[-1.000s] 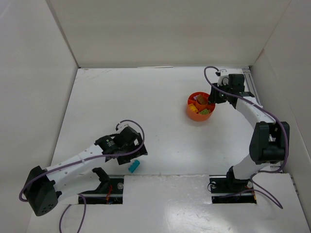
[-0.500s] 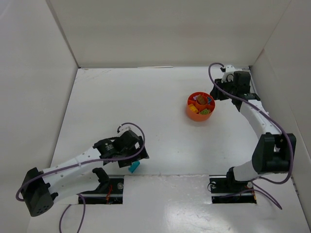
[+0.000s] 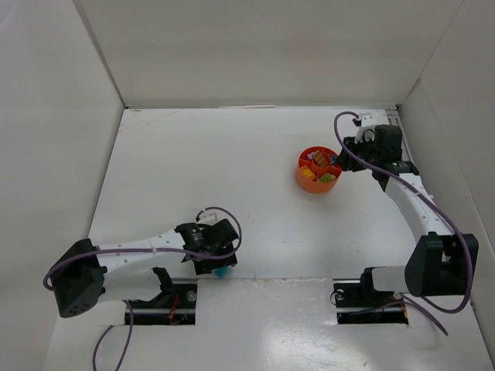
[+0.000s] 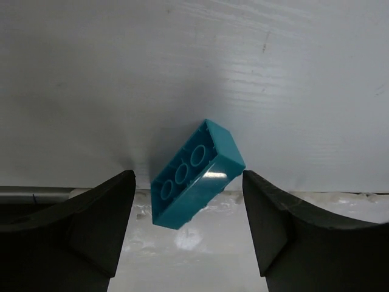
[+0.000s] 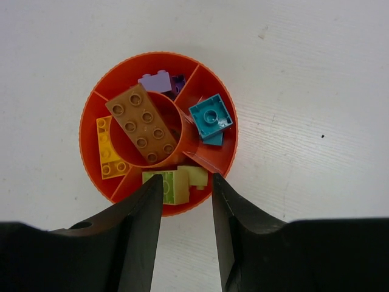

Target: Sort the legos into containers by color

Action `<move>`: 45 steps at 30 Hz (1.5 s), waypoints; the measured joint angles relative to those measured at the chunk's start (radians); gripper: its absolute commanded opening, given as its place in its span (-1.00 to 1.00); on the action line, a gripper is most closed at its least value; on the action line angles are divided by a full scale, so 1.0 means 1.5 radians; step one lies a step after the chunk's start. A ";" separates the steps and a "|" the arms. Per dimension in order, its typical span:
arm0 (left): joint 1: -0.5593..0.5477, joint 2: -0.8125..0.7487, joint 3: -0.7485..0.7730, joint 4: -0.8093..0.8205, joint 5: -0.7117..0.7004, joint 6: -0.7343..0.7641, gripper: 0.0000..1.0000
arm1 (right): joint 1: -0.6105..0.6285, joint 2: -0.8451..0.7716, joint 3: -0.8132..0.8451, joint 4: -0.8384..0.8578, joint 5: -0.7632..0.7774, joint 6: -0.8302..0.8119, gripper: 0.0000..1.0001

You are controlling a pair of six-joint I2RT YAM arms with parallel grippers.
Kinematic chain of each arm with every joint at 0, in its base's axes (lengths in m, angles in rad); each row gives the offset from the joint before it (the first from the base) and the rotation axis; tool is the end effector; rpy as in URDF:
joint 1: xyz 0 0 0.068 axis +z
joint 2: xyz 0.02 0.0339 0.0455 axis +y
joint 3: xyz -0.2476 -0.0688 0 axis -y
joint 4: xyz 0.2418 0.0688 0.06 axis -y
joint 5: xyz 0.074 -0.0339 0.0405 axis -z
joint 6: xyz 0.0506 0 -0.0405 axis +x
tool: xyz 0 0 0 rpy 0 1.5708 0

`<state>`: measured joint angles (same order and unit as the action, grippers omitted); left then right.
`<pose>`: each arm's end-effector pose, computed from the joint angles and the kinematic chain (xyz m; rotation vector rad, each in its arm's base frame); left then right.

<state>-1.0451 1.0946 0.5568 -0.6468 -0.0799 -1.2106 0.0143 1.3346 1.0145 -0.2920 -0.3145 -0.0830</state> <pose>0.0997 -0.1639 0.1459 -0.2595 2.8578 -0.4578 0.3101 0.0201 0.2649 -0.2825 2.1459 0.3033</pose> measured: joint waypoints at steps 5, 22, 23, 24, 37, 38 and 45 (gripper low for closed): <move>-0.019 0.026 0.004 0.002 -0.020 -0.010 0.08 | 0.000 -0.037 -0.003 -0.010 0.000 0.000 -0.13; -0.082 0.117 0.090 0.032 -0.075 -0.017 -0.99 | 0.000 -0.107 -0.066 -0.022 -0.046 -0.038 -0.09; -0.083 0.117 0.102 0.031 -0.085 -0.013 -0.99 | 0.000 -0.120 -0.075 -0.022 -0.062 -0.048 -0.09; -0.083 0.118 0.118 0.029 -0.097 -0.008 -1.00 | 0.000 -0.135 -0.086 -0.022 -0.082 -0.056 -0.06; 0.026 0.009 0.266 0.296 -0.143 0.149 -1.00 | 0.160 -0.325 -0.197 0.084 -0.302 -0.092 0.54; 0.031 -0.005 0.266 0.322 -0.153 0.149 -1.00 | 0.187 -0.340 -0.207 0.114 -0.284 -0.072 0.57; 0.032 -0.035 0.247 0.468 -0.197 0.112 -1.00 | 0.369 -0.387 -0.327 0.361 -0.093 0.099 0.61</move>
<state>-0.9974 1.0424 0.9276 0.0555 -0.3748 -1.0420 0.5671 0.7540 0.5240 0.2493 -0.4541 0.0662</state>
